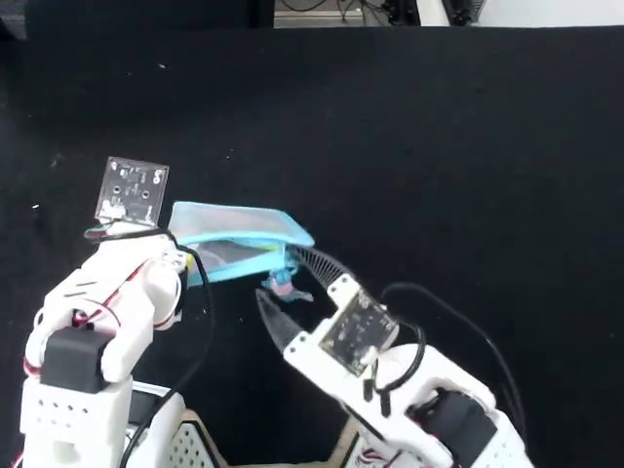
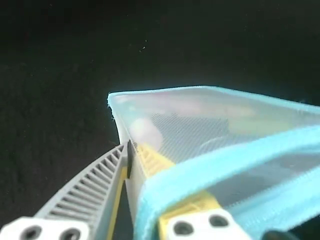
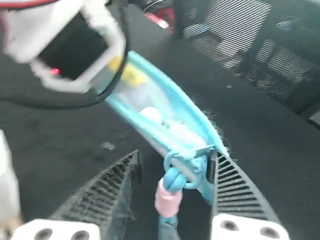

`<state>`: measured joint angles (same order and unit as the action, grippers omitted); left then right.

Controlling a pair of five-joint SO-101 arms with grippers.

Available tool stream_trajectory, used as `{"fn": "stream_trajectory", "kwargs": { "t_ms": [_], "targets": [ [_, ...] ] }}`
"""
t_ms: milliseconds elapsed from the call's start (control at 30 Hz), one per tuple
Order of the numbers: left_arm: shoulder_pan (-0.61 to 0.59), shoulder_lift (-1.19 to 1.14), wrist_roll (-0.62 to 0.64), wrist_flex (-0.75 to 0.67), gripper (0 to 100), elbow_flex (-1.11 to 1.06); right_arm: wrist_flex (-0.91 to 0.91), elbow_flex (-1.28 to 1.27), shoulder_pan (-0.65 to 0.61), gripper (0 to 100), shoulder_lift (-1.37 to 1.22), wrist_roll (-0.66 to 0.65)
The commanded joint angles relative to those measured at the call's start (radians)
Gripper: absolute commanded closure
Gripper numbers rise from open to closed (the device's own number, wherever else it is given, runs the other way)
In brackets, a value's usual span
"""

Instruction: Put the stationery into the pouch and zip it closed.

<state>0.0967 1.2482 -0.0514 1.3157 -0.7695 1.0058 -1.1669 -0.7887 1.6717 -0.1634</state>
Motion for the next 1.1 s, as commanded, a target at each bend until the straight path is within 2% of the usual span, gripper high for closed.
{"fn": "stream_trajectory", "kwargs": {
  "t_ms": [0,200,300,467,667,833,1067],
  "targets": [
    [0.004,-0.087,-0.012,-0.021,97,0.107,-0.046,0.016,0.081,77.3,0.001,0.006],
    [-0.002,-0.342,-0.002,0.008,97,0.282,-0.048,0.071,0.146,77.3,-0.004,0.006],
    [-0.053,-0.454,0.044,0.04,97,0.389,-0.061,0.084,0.186,77.3,-0.053,0.011],
    [-0.147,-0.577,0.051,0.041,97,0.475,-0.123,0.185,0.275,77.0,-0.211,0.163],
    [-0.205,-0.631,0.003,0.035,97,0.522,-0.083,0.262,0.269,77.2,-0.338,0.181],
    [-0.208,-0.692,0.005,-0.002,97,0.595,-0.018,0.259,0.206,77.0,-0.277,0.181],
    [-0.208,-0.816,0.1,-0.014,97,0.668,-0.071,0.097,0.163,76.9,-0.15,0.181]
  ]
}}
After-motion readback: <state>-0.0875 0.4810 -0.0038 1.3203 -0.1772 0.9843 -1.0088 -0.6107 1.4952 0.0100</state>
